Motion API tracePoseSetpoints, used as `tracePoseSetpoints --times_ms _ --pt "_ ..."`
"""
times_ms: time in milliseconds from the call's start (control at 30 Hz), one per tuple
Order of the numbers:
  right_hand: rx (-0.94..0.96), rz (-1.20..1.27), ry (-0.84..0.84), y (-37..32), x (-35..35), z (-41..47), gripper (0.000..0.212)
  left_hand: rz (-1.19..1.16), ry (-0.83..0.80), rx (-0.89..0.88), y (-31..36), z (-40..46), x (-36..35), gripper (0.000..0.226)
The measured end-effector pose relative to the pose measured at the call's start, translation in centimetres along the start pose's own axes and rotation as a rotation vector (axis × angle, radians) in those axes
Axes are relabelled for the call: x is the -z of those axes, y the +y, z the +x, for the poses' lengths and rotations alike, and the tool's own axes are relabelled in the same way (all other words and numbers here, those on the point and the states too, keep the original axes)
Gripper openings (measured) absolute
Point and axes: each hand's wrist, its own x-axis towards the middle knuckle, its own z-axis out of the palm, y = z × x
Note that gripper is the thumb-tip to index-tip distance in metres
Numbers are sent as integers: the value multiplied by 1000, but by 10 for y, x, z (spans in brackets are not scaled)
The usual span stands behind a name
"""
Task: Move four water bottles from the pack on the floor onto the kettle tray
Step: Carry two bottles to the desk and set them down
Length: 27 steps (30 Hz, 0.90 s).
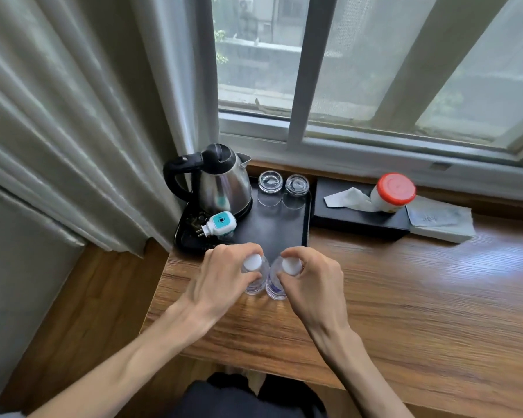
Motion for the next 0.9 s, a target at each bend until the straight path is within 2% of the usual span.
tracePoseSetpoints --times_ms 400,733,900 --pt "66 -115 17 -1 -9 -12 24 -27 36 -82 -14 8 1 35" --pt "17 -123 50 2 -15 -17 41 -313 -3 6 -30 3 -9 33" --pt "20 -130 42 4 -14 -16 43 -360 -33 24 -34 4 -11 41"
